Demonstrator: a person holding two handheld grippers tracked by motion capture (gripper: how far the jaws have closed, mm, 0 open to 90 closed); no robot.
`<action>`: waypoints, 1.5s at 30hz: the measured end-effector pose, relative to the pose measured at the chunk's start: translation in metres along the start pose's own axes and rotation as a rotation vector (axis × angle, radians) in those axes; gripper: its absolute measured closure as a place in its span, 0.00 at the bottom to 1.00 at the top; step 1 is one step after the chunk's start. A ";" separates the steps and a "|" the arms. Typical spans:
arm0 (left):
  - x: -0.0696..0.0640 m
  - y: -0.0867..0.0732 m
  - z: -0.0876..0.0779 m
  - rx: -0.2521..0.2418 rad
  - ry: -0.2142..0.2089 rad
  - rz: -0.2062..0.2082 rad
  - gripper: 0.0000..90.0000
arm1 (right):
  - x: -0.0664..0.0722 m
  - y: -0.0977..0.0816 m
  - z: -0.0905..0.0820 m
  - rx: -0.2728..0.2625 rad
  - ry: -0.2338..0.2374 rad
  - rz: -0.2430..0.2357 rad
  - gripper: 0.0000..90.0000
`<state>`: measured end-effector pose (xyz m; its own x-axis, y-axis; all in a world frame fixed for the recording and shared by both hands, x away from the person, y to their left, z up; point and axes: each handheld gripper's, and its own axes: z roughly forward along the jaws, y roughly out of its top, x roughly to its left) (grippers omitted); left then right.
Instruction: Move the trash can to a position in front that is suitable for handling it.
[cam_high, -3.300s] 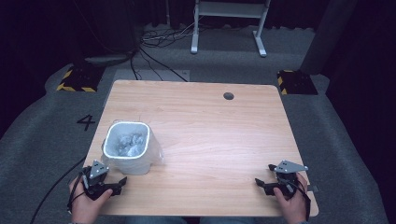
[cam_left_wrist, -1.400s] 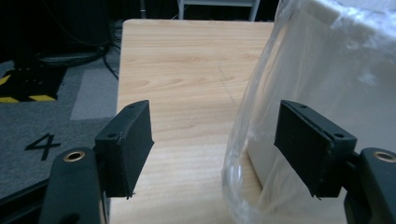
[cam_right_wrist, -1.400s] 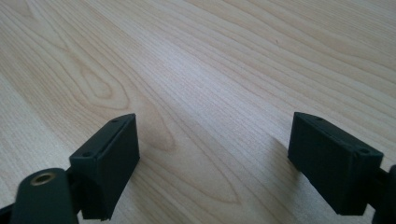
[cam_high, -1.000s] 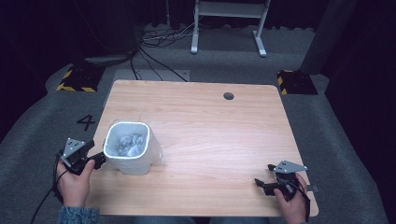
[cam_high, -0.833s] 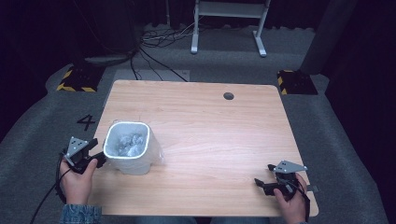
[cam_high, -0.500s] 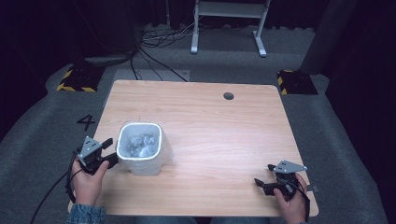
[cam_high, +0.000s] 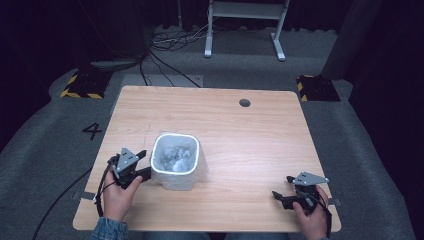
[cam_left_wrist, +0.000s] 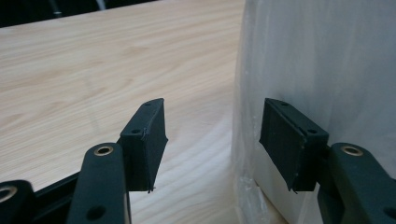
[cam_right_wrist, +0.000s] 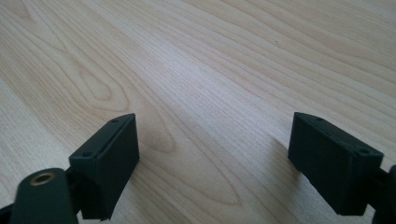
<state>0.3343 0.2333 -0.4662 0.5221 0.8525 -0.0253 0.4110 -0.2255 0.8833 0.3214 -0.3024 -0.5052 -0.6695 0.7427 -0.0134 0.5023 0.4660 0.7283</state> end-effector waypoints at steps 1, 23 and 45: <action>-0.005 0.001 0.002 0.001 -0.009 0.003 0.45 | 0.000 0.000 0.000 0.000 0.000 0.000 0.18; -0.081 0.020 0.034 0.048 -0.149 0.085 0.41 | 0.000 0.000 0.000 0.000 0.001 -0.003 0.18; -0.083 0.013 0.005 0.068 -0.184 0.141 0.25 | 0.000 0.001 0.001 0.001 0.003 -0.001 0.18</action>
<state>0.3001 0.1574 -0.4545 0.7026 0.7116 0.0056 0.3704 -0.3725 0.8509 0.3223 -0.3020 -0.5051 -0.6716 0.7408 -0.0118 0.5022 0.4668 0.7279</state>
